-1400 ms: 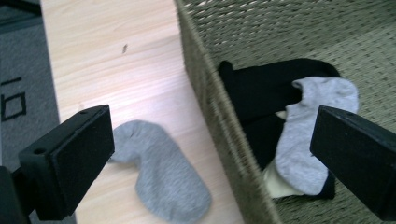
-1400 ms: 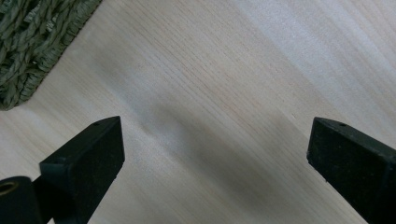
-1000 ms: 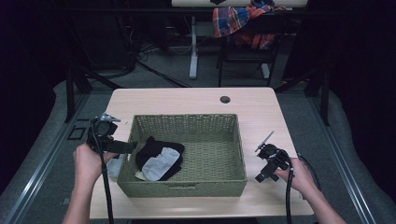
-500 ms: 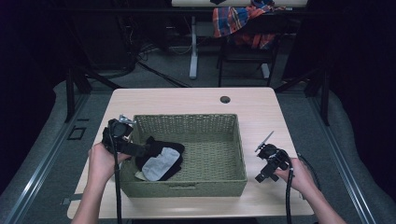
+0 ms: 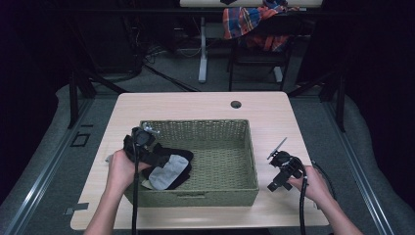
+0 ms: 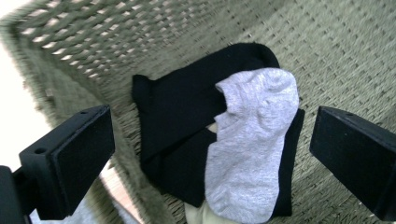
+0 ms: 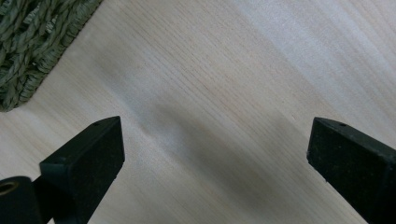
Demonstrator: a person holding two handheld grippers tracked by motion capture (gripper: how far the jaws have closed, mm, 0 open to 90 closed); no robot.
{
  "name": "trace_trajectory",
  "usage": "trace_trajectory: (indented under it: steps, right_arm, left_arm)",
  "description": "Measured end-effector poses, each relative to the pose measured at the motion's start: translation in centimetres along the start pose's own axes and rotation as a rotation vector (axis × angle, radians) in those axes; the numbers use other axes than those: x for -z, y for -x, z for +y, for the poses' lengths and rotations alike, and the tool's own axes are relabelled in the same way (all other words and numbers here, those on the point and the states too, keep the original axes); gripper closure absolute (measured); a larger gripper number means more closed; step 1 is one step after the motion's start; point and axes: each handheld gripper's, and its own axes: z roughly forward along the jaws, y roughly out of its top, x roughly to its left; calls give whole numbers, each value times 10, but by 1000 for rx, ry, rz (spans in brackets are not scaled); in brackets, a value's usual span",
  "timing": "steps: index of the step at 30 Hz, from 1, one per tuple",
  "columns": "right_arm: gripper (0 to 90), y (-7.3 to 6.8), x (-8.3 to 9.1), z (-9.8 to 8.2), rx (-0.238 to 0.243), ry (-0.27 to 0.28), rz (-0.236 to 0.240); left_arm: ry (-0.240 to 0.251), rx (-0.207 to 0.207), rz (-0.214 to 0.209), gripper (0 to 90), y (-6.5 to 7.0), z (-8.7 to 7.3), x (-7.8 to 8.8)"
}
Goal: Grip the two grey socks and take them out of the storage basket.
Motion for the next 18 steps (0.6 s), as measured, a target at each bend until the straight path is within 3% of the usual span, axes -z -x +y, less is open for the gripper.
trace_trajectory:
  steps: [10,13,18]
  right_arm:
    - [36,0,0,0,1,5,0]
    - [36,0,0,0,4,1,-4]
    - [36,0,0,0,-1,2,0]
  left_arm:
    - [-31,-17,-27,28,7,6,-15]
    - [-74,-63,-48,92,11,6,-23]
    - [-111,-92,-59,163,17,5,-33]
